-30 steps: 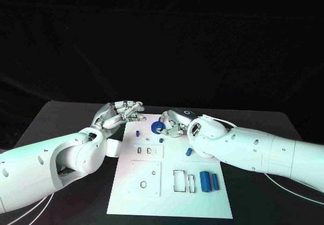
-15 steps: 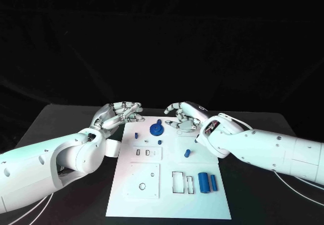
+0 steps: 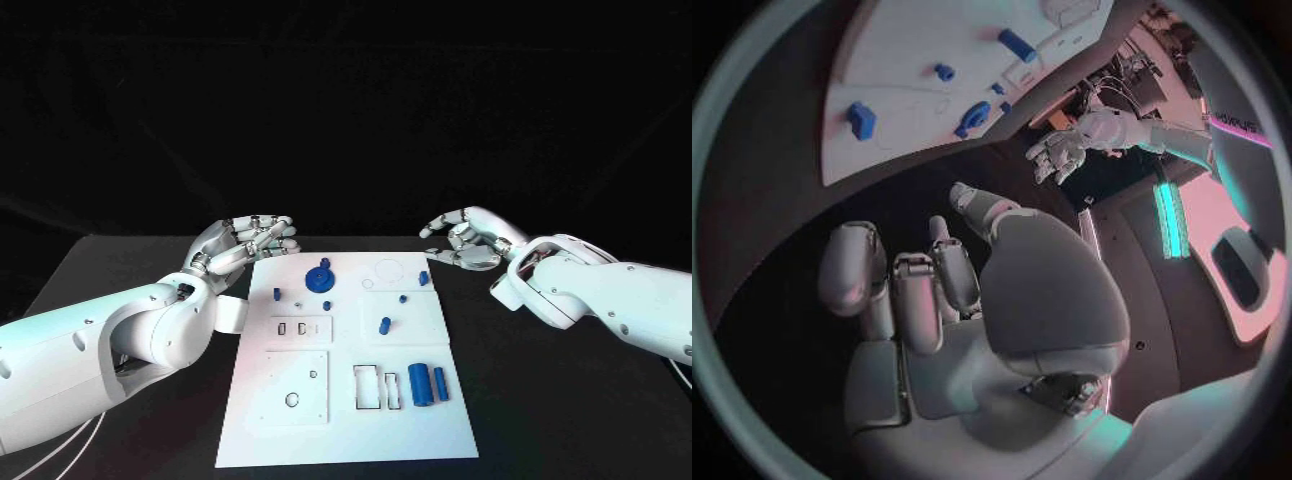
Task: Assemble the parts on the task board
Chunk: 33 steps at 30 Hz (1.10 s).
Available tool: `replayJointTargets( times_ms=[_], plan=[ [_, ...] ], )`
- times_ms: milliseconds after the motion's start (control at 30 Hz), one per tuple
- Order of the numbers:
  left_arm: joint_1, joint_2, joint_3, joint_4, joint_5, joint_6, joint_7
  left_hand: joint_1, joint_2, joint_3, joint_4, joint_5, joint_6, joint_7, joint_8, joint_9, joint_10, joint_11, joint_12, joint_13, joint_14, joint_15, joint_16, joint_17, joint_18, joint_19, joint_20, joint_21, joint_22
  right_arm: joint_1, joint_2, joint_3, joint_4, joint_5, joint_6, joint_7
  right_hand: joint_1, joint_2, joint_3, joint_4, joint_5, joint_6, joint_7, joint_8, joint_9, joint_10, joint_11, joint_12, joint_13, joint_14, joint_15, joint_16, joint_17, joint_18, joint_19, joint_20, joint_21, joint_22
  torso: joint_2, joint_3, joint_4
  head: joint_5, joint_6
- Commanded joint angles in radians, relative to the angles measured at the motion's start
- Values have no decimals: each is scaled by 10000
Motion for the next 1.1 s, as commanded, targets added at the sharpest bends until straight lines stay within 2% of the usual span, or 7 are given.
replayJointTargets(
  times_ms=[33,133,300,600,1100],
  plan=[
    [-12,23,5,-27,-16,487,112,-108,-14,91,-5,42,-61,335,-54,12,-96,3,-35,-14,-148,43,-192,-64,126,-40,32,-39,-18,-141,-230,-14,-157,404,933,220,55,-66,13,-76,-42,-14,-65,-54,-25,33,-86,-12,3,710,-81,26,1075,-94,11,-70,-41,-7,-54,64,-88,-20,-52],
    [-24,28,4,-54,-29,554,98,-166,-22,196,-87,41,-100,315,-60,30,-181,27,-36,-21,-611,153,-676,-269,144,44,51,-49,-17,-274,-316,-16,-398,241,844,146,48,-110,16,-128,-44,-70,-82,-120,-52,48,-105,-14,12,716,-112,31,1096,-100,23,-106,-35,12,-72,90,-109,-15,-84],
    [-40,37,4,-70,-54,638,77,-195,-18,267,-136,41,-56,265,-23,56,-140,3,-18,-16,-716,172,-864,-368,150,104,44,-60,-20,-512,-238,-17,-816,-29,680,-8,72,-162,43,-242,65,-204,-28,-241,-96,48,-46,-38,1,718,-81,27,1091,-108,29,-113,-44,20,-68,116,-99,8,-104],
    [-57,39,4,-66,-65,634,57,-265,-33,325,-169,41,-36,335,-10,73,-106,20,-16,-16,-496,141,-868,-392,156,245,7,-28,-7,-777,229,-19,-1299,-302,478,-318,65,-179,92,-429,245,-619,30,-522,-185,49,4,-70,0,715,-35,16,1070,-99,11,-77,-98,3,-48,99,-76,30,-132],
    [-62,21,4,-24,-66,515,-16,-285,-39,349,-188,40,-42,385,-15,75,-96,41,-13,-15,-434,140,-877,-402,154,294,-7,-15,-3,-977,767,-24,-1510,-513,490,-553,-39,-116,102,-433,312,-412,66,-438,-138,87,41,-37,54,716,-7,14,1069,-101,20,-55,-104,20,-28,102,-67,43,-173]
  ],
)
